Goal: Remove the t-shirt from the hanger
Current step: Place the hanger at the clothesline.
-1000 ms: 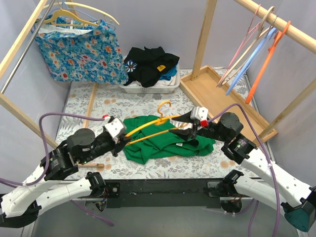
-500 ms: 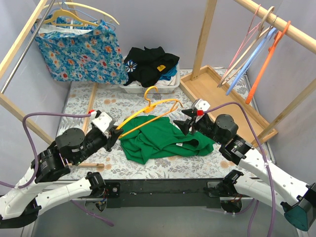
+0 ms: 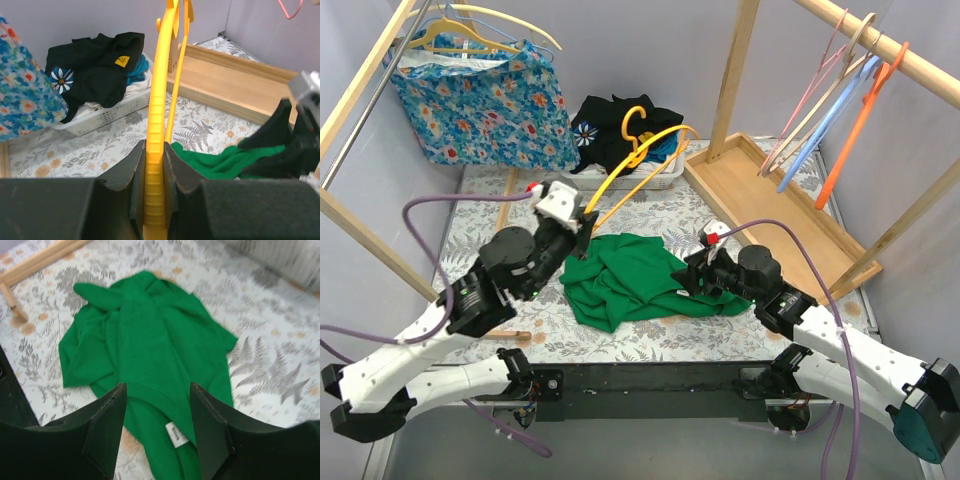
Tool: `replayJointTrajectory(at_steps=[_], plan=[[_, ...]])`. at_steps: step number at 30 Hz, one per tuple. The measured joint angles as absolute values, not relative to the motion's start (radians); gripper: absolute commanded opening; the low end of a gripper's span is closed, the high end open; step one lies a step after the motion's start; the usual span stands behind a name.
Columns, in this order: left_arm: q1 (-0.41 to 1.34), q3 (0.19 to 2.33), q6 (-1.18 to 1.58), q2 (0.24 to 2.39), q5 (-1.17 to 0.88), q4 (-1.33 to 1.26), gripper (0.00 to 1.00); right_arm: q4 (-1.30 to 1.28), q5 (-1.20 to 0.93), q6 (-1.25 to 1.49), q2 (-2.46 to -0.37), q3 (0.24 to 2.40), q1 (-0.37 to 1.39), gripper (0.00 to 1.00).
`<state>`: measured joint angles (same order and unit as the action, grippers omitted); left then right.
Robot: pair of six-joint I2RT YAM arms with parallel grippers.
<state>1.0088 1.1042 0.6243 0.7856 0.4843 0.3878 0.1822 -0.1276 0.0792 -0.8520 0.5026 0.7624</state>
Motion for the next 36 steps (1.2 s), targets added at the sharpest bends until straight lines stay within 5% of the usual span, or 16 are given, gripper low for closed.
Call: replayJointTrajectory(at_steps=[16,36], plan=[[1.009,1.382,0.478,1.391,0.461,-0.15,0.0,0.201,-0.213,0.184,-0.848,0.393,0.799,0.57],[1.009,1.895,0.341,1.964,0.353,-0.434,0.0,0.262,-0.235,0.192,-0.846,0.342,0.807,0.56]])
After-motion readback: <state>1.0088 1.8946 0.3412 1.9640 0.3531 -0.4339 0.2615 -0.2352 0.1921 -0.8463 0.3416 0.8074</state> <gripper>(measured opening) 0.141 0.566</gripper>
